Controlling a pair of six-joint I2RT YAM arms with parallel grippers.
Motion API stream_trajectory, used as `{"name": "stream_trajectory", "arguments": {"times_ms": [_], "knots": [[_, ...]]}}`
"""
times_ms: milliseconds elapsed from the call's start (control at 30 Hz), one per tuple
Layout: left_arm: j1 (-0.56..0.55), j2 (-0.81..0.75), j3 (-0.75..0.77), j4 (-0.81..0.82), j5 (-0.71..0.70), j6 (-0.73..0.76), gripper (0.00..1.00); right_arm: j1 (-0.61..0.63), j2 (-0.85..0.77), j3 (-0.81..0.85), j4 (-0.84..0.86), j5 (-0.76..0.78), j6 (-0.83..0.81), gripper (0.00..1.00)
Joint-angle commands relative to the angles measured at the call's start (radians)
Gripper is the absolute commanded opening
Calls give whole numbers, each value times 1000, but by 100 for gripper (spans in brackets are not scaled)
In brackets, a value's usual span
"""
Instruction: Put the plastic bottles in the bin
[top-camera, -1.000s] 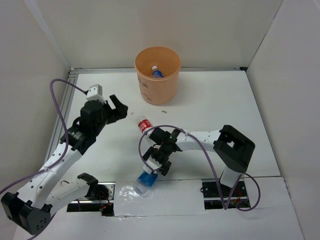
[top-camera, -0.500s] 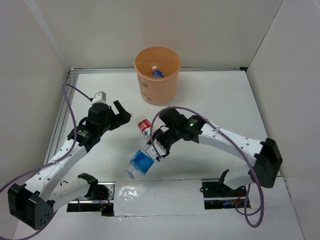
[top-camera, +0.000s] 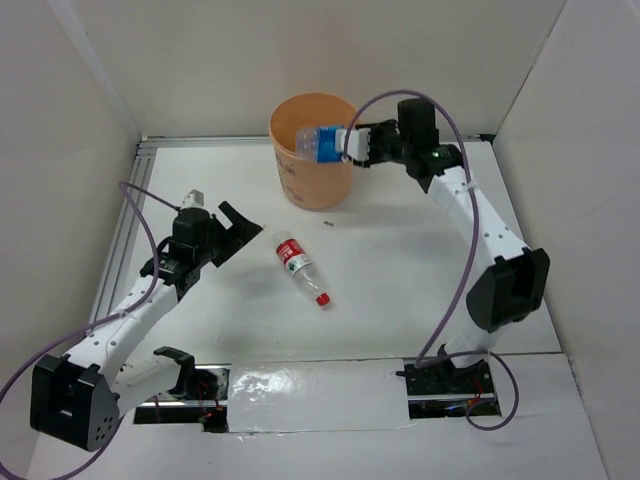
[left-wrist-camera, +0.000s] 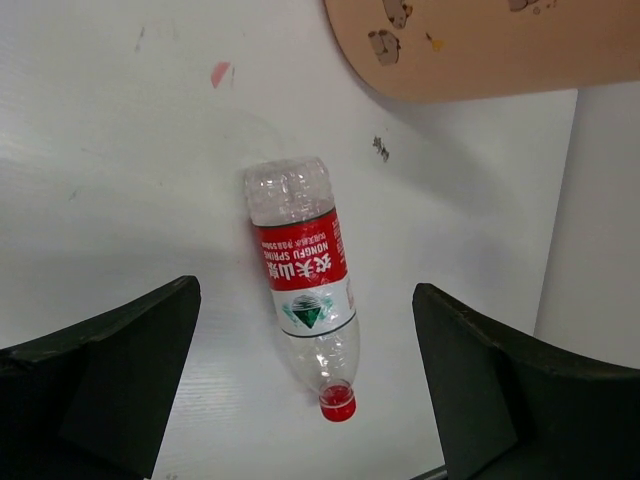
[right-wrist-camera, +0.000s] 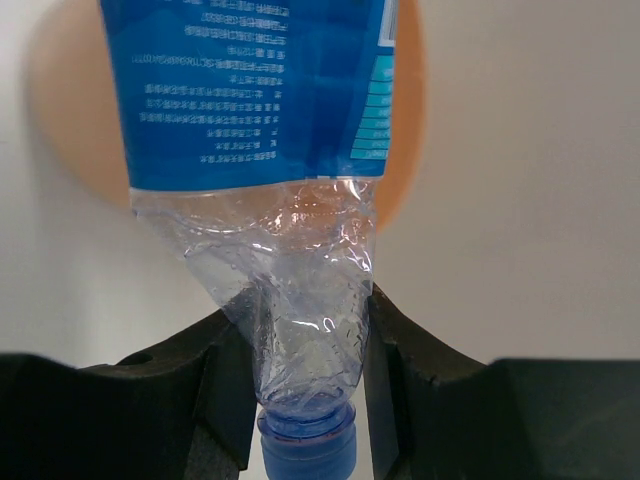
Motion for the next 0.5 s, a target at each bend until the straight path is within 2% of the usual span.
{"name": "stream_trajectory", "arguments": {"times_ms": [0,67,167,200,233,367,467], "knots": [[-38,41,-7,103,84,-41,100,4,111,206,118,58,107,31],[-74,100,13,103,75,-41,100,39,169,274,118,116,107,33],[-132,156,35,127,61,-50,100,73,281,388,97,188,98,42],[-167,201,48,127,36,-61,100,82,350,423,75,216,84,55],[-187,224,80,102,21,-61,100,92,384,499,60,242,75,63],[-259,331,139,72,-37,-81,100,113,478,630,3,310,84,87],[-301,383,148,95,-66,-90,100,113,424,547,47,310,96,91]]}}
